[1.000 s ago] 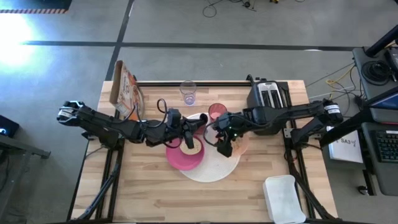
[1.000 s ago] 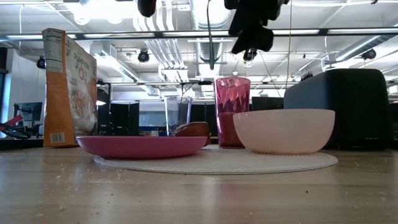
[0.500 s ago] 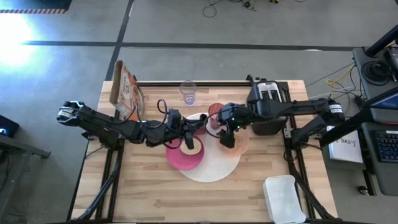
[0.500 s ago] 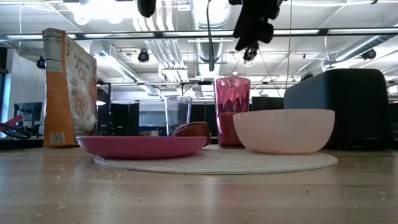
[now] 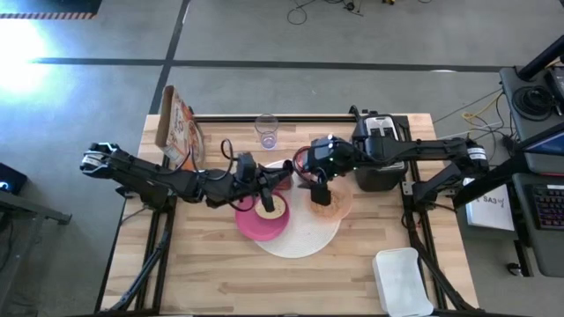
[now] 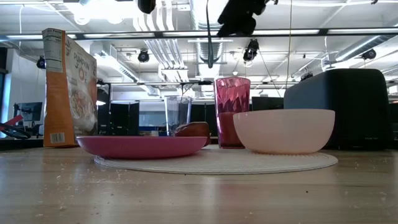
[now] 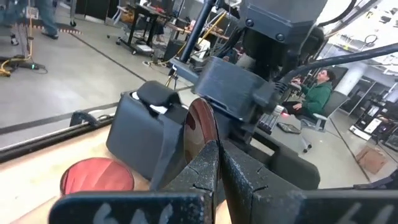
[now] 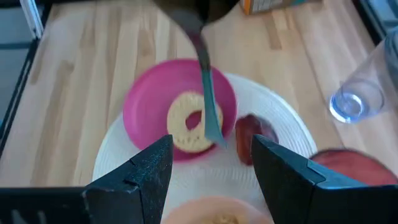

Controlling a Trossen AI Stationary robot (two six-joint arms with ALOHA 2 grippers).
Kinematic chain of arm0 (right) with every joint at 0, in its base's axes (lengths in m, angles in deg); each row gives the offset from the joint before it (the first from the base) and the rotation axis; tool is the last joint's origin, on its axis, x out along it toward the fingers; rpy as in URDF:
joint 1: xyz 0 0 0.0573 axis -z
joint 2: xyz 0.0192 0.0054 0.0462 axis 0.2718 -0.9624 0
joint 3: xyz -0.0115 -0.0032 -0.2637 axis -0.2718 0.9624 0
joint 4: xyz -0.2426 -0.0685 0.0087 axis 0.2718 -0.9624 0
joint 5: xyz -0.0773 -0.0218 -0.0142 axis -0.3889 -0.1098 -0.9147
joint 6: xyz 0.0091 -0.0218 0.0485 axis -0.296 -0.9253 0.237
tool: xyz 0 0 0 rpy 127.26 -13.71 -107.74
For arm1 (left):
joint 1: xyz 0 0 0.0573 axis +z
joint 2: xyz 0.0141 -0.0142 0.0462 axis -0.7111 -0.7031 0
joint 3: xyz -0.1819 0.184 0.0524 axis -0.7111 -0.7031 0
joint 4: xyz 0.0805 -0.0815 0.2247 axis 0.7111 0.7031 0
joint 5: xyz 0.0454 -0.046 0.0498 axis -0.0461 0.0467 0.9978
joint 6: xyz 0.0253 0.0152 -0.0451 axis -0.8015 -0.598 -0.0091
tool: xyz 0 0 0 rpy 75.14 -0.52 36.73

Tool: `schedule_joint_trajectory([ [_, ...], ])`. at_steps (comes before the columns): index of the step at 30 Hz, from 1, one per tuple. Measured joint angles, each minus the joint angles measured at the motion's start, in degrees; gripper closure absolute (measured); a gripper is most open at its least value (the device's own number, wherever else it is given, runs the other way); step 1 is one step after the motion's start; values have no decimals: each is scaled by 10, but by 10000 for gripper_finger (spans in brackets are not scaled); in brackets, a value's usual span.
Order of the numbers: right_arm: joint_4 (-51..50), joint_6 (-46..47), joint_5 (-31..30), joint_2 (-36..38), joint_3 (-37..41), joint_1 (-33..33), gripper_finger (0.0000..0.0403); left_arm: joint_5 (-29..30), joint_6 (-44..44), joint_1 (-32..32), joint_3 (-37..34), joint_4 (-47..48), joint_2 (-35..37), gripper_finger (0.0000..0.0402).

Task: Arrange a breakfast setting
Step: Put the blue spoon on the right side of the white place mat

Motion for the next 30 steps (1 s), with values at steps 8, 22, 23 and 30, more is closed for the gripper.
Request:
schedule_joint_trajectory([
  [8, 73, 5, 5, 0, 0, 0, 197, 0, -58, 0, 0, -56, 0, 402],
  [22, 114, 5, 28, 0, 0, 0, 247, -1, -84, 1, 0, -106, 0, 402],
  [23, 114, 5, 28, 0, 0, 0, 258, -1, -84, 1, 0, -107, 0, 402],
  [30, 116, 5, 27, 0, 0, 0, 342, -7, -84, 1, 0, -123, 0, 402],
])
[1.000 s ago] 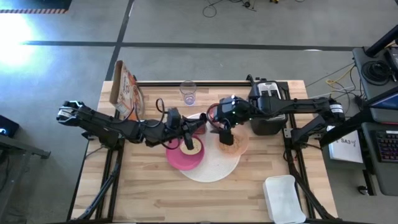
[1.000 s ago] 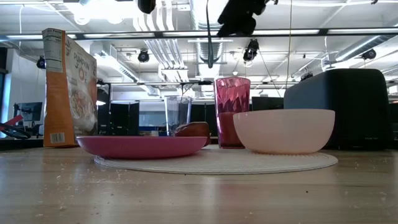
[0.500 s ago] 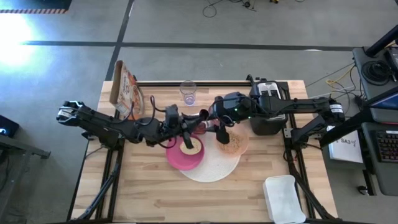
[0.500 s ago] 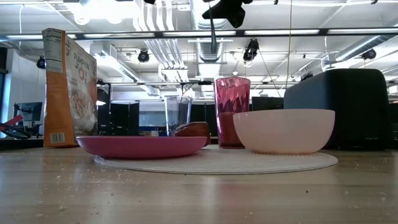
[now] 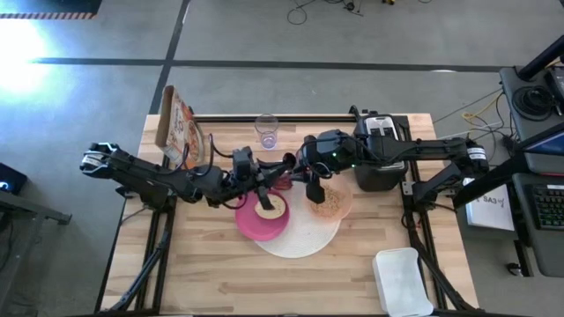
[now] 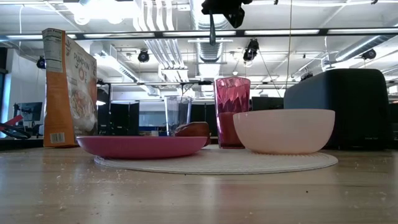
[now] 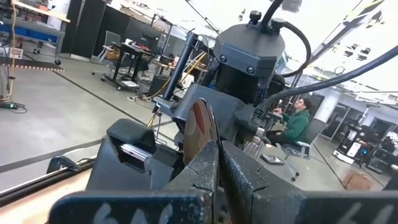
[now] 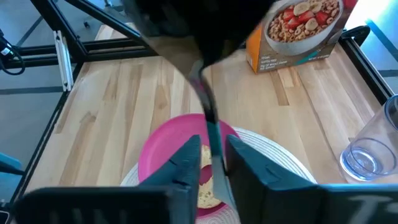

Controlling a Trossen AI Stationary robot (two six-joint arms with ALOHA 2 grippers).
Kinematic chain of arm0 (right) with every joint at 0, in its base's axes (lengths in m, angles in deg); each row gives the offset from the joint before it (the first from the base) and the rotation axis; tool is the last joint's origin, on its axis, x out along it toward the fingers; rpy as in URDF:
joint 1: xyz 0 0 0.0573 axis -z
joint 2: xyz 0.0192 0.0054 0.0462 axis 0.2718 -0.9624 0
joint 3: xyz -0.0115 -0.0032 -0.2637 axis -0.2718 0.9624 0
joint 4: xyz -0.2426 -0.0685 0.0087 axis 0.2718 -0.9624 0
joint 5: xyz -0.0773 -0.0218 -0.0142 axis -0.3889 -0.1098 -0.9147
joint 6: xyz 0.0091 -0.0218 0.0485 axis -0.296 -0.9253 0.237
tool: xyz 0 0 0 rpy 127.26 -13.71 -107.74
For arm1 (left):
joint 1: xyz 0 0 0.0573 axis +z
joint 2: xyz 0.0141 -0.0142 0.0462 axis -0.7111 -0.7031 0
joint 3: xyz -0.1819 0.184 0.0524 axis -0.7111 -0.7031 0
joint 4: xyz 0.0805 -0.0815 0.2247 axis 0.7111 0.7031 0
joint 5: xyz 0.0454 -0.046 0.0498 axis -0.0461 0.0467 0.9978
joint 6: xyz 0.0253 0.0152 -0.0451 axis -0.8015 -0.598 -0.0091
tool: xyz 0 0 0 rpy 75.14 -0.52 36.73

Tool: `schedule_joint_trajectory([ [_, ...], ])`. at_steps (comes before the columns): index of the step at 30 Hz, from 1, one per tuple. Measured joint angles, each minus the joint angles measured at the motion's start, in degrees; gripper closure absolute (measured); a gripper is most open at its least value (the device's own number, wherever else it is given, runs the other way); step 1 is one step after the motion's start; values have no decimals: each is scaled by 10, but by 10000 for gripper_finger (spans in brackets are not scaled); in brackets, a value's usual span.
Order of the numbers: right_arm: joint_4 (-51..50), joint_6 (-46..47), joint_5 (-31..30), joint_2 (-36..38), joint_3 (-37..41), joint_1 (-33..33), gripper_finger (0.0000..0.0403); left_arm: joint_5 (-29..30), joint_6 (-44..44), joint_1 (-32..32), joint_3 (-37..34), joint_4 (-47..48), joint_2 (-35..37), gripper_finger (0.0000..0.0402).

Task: Arrange a breakfast setting
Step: Put the blue spoon on the right side of the white place mat

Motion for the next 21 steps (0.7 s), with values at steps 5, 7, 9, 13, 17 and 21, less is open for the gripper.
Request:
schedule_joint_trajectory([
  [5, 0, -3, 1, 0, 0, 0, 386, -2, 1, 0, 0, -2, 0, 401],
  [7, 0, -3, 2, 0, 0, 0, 388, -2, 1, 0, 0, -2, 0, 401],
  [9, 0, -2, 2, 0, 0, 0, 388, -3, 0, 0, 0, -2, 0, 401],
  [13, -2, -2, 4, 0, 0, 0, 390, -12, -11, 0, 0, 7, 0, 401],
  [17, -8, -3, 4, 0, 1, 0, 390, -13, -13, 0, 0, 32, 4, 401],
  [21, -22, -5, 4, 3, 1, 0, 391, -17, -13, -1, 1, 62, 11, 401],
])
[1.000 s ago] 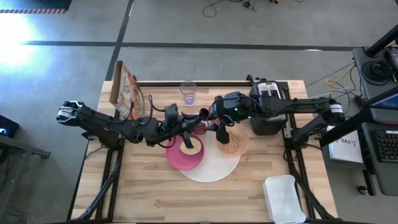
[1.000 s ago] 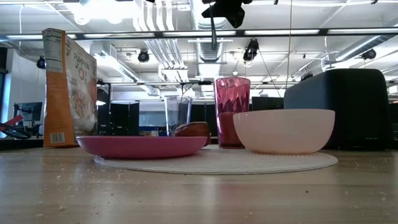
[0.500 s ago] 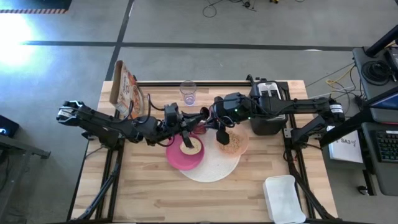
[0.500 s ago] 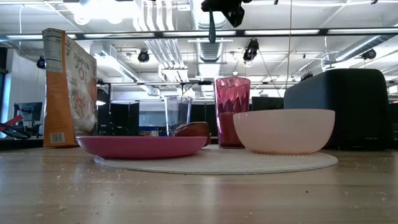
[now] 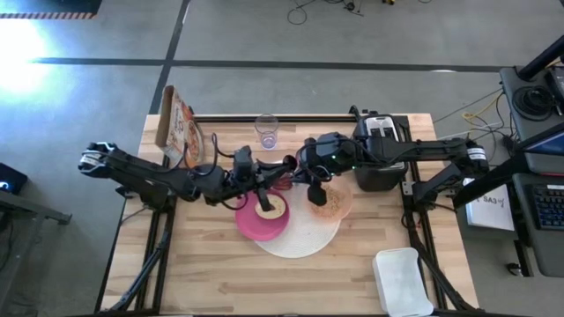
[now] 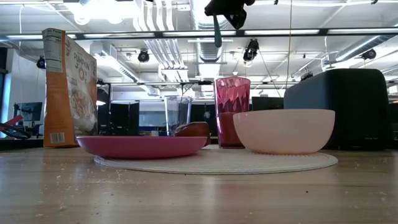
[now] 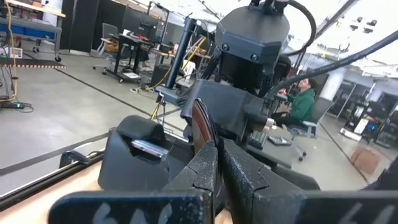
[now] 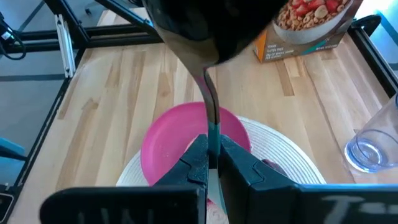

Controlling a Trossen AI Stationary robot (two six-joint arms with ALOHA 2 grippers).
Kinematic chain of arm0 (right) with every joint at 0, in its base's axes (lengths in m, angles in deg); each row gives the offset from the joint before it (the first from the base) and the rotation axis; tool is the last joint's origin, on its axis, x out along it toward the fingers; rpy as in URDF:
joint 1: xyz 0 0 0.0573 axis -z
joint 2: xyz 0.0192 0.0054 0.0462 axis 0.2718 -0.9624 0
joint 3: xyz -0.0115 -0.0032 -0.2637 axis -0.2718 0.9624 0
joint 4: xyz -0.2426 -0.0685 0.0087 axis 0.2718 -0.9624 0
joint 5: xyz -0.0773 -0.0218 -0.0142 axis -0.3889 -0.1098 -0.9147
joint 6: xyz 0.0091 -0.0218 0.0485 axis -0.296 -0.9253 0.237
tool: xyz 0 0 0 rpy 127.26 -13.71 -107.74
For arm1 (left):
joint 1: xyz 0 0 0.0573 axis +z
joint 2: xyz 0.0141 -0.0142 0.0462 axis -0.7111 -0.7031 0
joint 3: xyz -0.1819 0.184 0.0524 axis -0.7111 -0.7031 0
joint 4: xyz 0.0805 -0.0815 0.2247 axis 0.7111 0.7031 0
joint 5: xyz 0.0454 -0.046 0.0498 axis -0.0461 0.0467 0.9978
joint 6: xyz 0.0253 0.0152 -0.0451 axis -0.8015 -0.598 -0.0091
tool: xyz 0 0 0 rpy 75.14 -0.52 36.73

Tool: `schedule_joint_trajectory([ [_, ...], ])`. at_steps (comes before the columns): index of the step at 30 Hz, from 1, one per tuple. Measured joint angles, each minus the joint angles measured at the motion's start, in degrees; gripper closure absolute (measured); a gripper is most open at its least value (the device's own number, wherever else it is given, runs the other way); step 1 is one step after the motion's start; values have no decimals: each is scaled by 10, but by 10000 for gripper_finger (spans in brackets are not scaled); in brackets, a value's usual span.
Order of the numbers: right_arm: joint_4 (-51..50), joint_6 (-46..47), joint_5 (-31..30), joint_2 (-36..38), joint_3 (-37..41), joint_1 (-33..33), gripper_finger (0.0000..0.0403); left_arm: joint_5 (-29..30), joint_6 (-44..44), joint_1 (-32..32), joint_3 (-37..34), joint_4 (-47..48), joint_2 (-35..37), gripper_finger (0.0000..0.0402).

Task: Arrange a breakfast setting
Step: Put the blue spoon on the right side of the white place mat

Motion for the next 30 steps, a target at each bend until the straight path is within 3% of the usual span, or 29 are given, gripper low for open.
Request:
schedule_joint_trajectory([
  [20, -10, -9, 2, 28, -1, 0, 397, -56, -2, -2, -1, 127, 39, 370],
  [30, -1, -25, 127, 28, -1, 0, 396, -133, -121, -2, -1, 174, 39, 367],
])
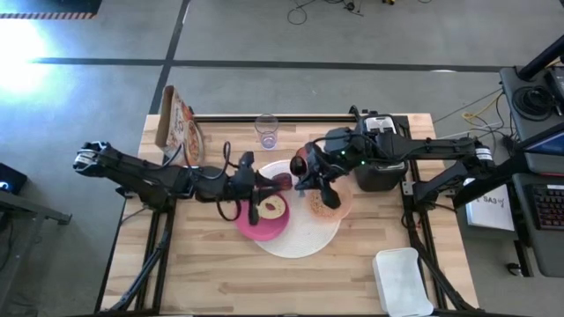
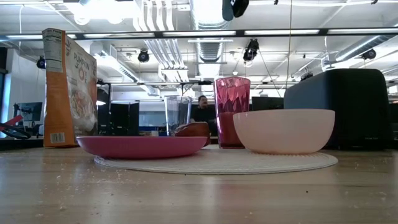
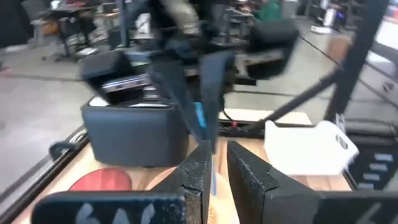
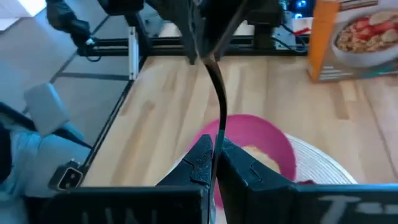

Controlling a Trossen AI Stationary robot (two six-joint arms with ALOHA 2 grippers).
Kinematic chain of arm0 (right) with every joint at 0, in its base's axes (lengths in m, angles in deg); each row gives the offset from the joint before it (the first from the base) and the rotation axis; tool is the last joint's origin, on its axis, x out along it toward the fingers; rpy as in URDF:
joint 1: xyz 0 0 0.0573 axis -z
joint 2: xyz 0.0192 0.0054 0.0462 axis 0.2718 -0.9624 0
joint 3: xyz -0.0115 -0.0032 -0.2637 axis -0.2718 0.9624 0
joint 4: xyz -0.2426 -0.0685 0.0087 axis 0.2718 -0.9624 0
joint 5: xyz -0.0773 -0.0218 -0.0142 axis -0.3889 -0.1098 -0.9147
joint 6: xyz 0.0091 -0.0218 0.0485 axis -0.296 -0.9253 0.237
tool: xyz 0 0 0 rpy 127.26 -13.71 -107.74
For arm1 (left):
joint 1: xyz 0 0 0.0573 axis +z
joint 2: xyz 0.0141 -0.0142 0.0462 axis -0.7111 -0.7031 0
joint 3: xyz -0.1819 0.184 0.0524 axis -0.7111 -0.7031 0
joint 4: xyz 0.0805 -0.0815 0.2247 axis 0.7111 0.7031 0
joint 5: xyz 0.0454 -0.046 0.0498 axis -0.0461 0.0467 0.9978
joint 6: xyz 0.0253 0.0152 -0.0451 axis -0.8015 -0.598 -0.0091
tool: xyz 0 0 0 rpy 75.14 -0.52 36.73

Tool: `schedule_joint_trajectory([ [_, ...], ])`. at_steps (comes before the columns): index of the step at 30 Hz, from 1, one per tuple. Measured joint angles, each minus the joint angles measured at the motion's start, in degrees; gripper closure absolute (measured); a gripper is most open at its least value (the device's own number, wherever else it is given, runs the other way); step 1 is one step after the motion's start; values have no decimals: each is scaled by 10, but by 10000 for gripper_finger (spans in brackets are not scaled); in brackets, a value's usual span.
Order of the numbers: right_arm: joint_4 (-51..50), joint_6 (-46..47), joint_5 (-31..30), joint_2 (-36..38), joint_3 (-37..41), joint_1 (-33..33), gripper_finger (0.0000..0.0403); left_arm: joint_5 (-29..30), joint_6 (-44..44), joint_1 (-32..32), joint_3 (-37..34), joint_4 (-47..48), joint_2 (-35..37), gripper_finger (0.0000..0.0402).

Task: Arrange a breakfast setting
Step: Put the blue spoon on the right side of the white place mat

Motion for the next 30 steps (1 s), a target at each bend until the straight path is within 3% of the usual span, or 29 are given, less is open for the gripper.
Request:
schedule_joint_trajectory([
  [4, 23, 5, -24, 0, 0, -2, 396, 9, 0, 0, 0, -10, 0, 366],
  [10, 31, -25, -229, -1, 0, -8, 395, 108, 9, 0, 0, -55, -12, 366],
  [14, 62, -38, -322, -6, 0, -11, 395, 146, -23, 8, 0, -99, -30, 366],
  [17, 91, -53, -359, -11, 0, -14, 395, 183, -52, 17, 0, -131, -46, 366],
  [23, 134, -89, -437, -25, 0, -16, 395, 314, -184, 21, 0, -217, -79, 366],
  [30, 181, -131, -462, -37, 0, -17, 395, 323, -245, 32, 0, -275, -104, 360],
])
